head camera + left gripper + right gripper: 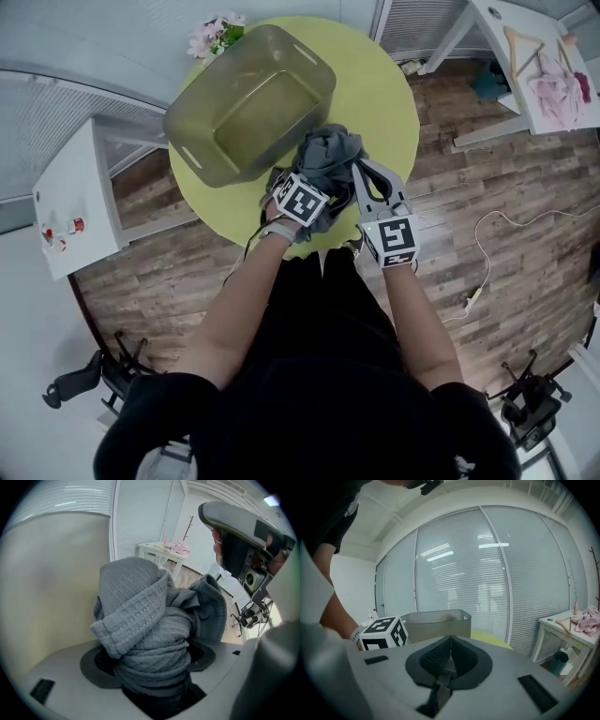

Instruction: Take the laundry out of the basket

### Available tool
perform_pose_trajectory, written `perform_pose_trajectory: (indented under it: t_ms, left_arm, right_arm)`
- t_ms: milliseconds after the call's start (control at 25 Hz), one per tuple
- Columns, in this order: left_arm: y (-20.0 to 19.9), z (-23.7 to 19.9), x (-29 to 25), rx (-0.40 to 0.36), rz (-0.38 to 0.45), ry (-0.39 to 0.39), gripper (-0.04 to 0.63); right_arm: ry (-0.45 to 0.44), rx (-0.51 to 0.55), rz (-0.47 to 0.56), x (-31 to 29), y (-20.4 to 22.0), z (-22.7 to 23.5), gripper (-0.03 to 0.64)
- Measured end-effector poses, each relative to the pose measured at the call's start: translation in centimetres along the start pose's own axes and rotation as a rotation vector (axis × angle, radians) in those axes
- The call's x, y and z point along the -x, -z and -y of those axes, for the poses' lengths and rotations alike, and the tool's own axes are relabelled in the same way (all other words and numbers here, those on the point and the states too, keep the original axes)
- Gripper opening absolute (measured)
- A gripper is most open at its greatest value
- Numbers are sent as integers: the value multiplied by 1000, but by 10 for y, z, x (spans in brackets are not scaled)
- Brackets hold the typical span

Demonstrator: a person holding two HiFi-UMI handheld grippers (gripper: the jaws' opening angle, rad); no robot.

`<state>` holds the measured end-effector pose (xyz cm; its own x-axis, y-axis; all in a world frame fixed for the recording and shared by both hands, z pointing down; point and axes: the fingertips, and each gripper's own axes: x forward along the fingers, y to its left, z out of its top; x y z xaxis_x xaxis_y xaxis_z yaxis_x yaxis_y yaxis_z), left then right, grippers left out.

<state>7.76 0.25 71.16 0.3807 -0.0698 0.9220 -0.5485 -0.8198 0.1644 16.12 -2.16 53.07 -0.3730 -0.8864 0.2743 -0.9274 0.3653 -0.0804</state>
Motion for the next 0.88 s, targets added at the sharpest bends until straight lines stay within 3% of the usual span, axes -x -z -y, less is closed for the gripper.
perform_pose_trajectory:
  t_ms: [600, 880]
  left_arm:
    - [7, -20, -48, 36, -13, 15, 368]
    - [5, -17, -43, 14, 2, 5, 388]
  right_arm:
    - [25, -22, -57, -18, 26, 3, 23]
    - [25, -19, -61, -16, 27, 0, 23]
